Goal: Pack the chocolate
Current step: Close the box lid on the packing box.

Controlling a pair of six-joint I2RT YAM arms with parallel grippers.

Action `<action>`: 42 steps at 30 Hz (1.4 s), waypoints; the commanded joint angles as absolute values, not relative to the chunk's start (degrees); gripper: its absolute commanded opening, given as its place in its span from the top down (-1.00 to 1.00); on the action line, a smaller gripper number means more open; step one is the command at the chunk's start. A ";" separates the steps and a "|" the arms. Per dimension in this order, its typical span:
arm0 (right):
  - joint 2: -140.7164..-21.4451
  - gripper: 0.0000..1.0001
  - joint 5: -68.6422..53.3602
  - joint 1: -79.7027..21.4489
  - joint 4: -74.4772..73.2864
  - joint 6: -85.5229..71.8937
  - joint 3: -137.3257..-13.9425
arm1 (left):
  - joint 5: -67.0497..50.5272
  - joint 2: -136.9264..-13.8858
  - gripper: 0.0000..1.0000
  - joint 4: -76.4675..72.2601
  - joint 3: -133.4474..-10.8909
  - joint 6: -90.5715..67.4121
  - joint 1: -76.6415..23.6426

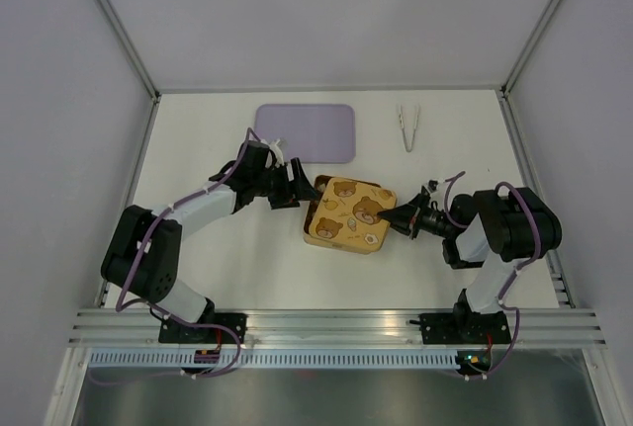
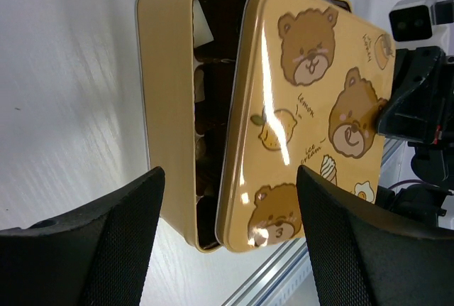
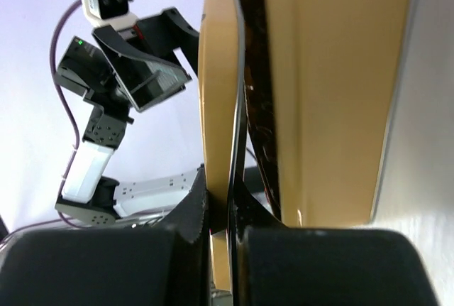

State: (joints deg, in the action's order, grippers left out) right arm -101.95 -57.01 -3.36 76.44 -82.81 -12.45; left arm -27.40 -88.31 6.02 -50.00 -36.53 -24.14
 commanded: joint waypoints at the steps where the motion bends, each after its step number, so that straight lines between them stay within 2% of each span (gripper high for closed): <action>1: -105.20 0.89 -57.75 -2.55 100.55 -82.88 -10.90 | -28.56 -89.03 -0.59 3.52 -52.21 -37.27 -24.35; 10: -109.16 0.54 -58.01 -2.11 100.55 -82.62 -12.13 | -29.00 -90.61 -0.60 3.25 -52.38 -36.48 -24.79; 16: -108.29 0.40 -56.61 -2.11 97.22 -78.94 -12.48 | -29.62 -91.41 -0.60 3.08 -52.38 -35.95 -24.96; 22: -101.79 0.35 -53.36 -2.28 81.23 -71.03 -13.36 | -29.79 -91.06 -0.61 3.08 -52.29 -35.68 -24.96; 25: -97.66 0.36 -50.63 -2.37 65.10 -63.56 -14.94 | -29.53 -91.14 -0.61 3.08 -52.12 -35.51 -24.96; 35: -90.53 0.27 -42.37 -5.10 41.52 -50.81 -18.72 | -30.85 -92.46 -0.62 1.85 -51.95 -35.77 -25.05; 42: -84.47 0.19 -35.16 -6.67 33.23 -47.29 -19.07 | -31.38 -92.02 -0.63 1.32 -51.50 -35.86 -25.05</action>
